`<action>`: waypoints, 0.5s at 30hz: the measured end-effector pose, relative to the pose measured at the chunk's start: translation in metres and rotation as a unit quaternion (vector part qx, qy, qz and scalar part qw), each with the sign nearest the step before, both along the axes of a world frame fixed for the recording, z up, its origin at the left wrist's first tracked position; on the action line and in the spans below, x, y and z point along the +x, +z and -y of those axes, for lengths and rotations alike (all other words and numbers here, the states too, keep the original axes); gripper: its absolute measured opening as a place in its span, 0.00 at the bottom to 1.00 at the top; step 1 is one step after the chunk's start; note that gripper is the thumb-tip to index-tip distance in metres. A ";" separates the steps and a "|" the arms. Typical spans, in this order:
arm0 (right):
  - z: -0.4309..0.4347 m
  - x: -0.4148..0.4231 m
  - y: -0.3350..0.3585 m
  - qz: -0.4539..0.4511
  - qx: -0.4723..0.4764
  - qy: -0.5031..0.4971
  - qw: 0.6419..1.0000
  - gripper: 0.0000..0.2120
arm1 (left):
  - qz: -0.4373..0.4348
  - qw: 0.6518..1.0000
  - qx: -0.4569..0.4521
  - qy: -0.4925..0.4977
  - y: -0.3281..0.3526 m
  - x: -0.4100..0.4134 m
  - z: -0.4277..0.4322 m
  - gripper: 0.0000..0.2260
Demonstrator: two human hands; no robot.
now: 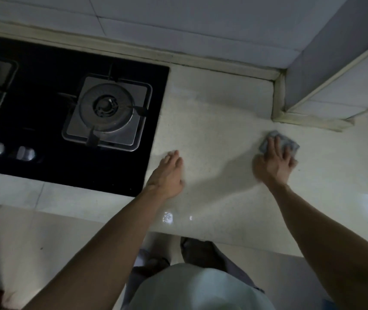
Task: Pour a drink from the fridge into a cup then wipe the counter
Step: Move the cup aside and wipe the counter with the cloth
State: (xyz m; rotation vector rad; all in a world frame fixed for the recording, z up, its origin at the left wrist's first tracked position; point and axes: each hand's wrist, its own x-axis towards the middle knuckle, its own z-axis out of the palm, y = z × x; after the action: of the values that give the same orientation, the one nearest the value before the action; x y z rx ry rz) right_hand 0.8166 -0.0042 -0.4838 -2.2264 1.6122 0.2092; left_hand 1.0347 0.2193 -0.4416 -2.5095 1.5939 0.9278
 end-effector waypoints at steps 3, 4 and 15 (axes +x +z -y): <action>-0.020 -0.004 -0.001 -0.010 -0.003 -0.120 0.993 0.31 | 0.002 0.999 -0.027 0.040 0.002 -0.019 -0.005 0.27; -0.023 0.003 0.001 -0.009 0.006 -0.155 0.988 0.31 | -0.003 0.998 -0.045 0.045 0.003 -0.025 -0.008 0.24; -0.136 0.111 0.007 0.069 0.049 0.172 0.982 0.35 | 0.038 0.998 -0.034 0.020 0.003 -0.084 -0.095 0.19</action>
State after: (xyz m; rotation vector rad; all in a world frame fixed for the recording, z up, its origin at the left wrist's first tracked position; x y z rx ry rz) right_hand 0.9276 0.1322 -0.4764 -2.3717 1.1162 0.2157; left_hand 0.9510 0.3143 -0.4391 -2.5974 1.5851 0.7830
